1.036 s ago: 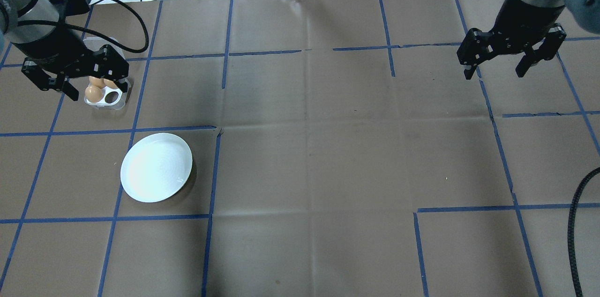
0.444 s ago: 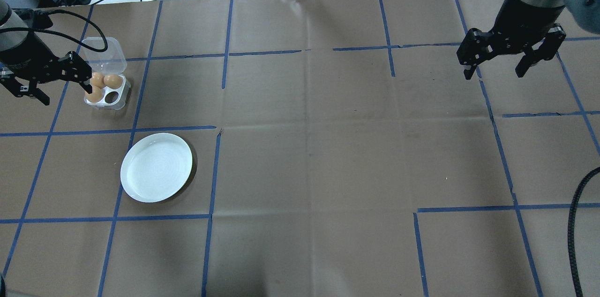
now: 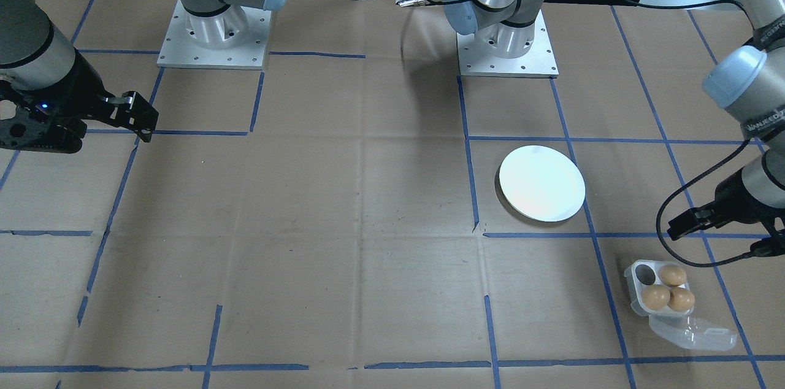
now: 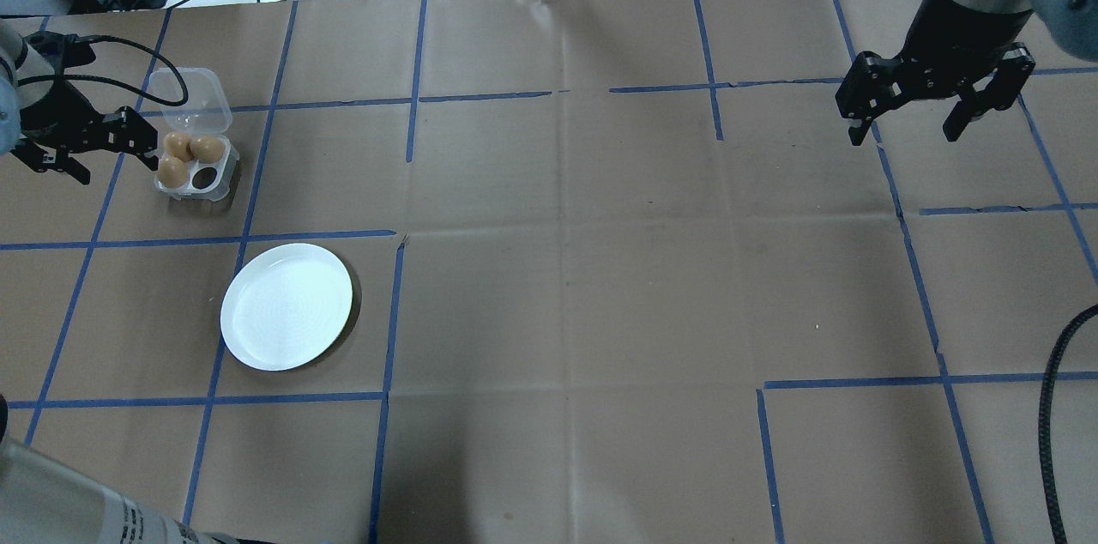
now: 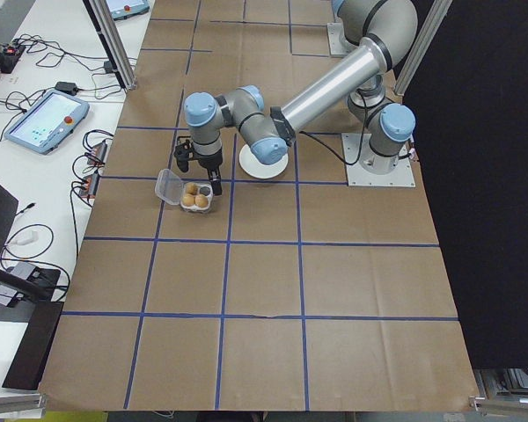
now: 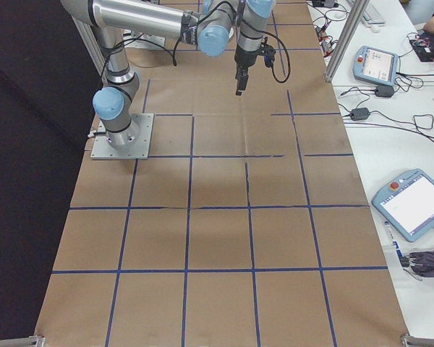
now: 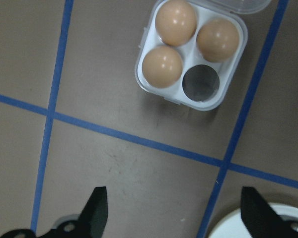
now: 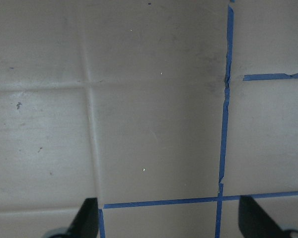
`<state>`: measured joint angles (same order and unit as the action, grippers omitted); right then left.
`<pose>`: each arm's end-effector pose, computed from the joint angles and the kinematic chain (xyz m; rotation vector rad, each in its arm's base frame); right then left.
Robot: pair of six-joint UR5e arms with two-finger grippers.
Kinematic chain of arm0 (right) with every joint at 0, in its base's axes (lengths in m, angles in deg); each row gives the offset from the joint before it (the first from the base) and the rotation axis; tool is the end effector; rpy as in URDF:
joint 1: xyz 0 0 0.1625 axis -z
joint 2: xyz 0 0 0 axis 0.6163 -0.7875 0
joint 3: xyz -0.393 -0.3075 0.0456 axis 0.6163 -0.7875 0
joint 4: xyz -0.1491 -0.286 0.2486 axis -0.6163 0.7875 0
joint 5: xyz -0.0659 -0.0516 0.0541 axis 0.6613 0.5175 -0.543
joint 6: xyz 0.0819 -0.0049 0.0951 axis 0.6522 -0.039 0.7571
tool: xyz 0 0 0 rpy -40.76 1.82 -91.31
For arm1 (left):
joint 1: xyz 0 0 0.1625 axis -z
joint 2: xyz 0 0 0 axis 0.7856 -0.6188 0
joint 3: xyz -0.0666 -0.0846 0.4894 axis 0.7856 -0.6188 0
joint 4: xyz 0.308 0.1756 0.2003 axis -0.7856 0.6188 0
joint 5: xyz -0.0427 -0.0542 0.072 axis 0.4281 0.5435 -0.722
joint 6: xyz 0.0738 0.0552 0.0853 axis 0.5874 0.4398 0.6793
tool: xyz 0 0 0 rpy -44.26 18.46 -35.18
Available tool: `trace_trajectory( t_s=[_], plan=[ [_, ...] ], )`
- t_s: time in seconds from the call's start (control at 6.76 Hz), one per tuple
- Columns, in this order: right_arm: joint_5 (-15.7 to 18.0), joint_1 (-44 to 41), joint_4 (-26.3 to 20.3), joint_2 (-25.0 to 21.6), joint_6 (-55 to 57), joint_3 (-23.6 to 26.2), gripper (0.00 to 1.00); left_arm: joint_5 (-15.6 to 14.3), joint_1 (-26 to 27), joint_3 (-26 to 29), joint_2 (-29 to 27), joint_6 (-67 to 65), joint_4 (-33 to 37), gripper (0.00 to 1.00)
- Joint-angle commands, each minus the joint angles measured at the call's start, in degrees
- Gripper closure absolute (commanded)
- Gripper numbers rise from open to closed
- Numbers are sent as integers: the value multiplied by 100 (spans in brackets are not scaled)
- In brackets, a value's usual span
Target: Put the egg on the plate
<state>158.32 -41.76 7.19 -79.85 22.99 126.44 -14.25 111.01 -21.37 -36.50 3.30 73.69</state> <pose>0.0324 -0.5243 0.4834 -0.0529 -3.0852 -0.1902 0.2259 -0.6259 0.3269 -0.3278 3.0550 -0.0167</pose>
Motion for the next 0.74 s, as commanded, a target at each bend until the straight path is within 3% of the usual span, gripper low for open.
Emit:
trace_trajectory(
  t_s=[0.0,0.44,0.59],
  plan=[
    [0,0,0,0,0,0,0,583,-79,4,-516,252,-755,1],
    [0,0,0,0,0,0,0,606,-61,-13,-755,744,-925,2],
    [0,0,0,0,0,0,0,563,-61,-5,-781,762,-917,7]
  ],
)
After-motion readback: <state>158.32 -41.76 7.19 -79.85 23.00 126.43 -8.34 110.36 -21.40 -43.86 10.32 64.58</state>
